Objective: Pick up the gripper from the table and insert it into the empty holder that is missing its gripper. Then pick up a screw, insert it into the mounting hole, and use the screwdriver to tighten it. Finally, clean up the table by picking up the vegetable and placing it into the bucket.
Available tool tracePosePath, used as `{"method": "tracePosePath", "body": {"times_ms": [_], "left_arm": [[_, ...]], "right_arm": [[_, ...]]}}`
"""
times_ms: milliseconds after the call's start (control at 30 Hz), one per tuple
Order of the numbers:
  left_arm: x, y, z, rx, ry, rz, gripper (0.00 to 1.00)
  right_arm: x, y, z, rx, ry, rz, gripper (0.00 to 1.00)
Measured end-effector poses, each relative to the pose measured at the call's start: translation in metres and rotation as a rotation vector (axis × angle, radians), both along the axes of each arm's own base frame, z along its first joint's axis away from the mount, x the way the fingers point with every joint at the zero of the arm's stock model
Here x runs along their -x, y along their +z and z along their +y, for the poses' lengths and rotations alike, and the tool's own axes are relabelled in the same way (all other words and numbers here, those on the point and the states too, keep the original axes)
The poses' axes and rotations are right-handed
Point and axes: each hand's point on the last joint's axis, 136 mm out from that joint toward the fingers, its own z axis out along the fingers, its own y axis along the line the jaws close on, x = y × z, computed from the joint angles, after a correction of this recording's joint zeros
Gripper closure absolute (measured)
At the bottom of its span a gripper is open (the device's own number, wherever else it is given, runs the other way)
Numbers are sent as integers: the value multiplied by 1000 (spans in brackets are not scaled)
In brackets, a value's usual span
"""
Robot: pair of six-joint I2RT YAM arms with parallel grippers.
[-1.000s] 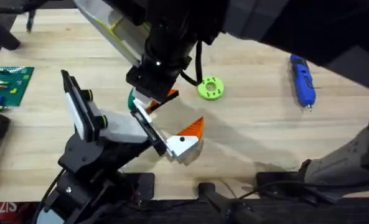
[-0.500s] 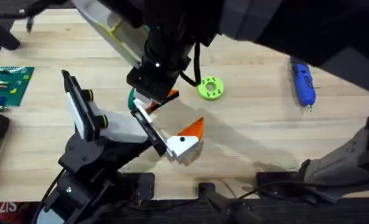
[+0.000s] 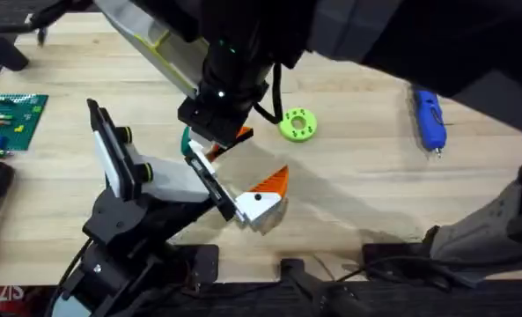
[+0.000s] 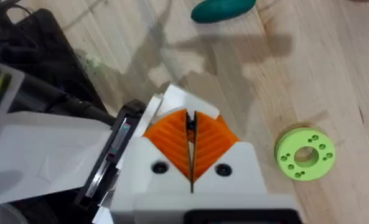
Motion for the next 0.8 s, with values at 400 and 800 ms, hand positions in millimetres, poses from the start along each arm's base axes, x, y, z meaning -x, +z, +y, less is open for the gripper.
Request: {"method": "tracePosePath", "body": {"times_ms": [400, 800], "left_arm": [[0, 0, 0, -4, 0, -7, 17], [0, 0, 0, -6, -1, -10, 17]], "right_arm": [[1, 0, 0, -1, 8, 4, 900], [-15, 16, -7, -16, -21, -56, 9]]}}
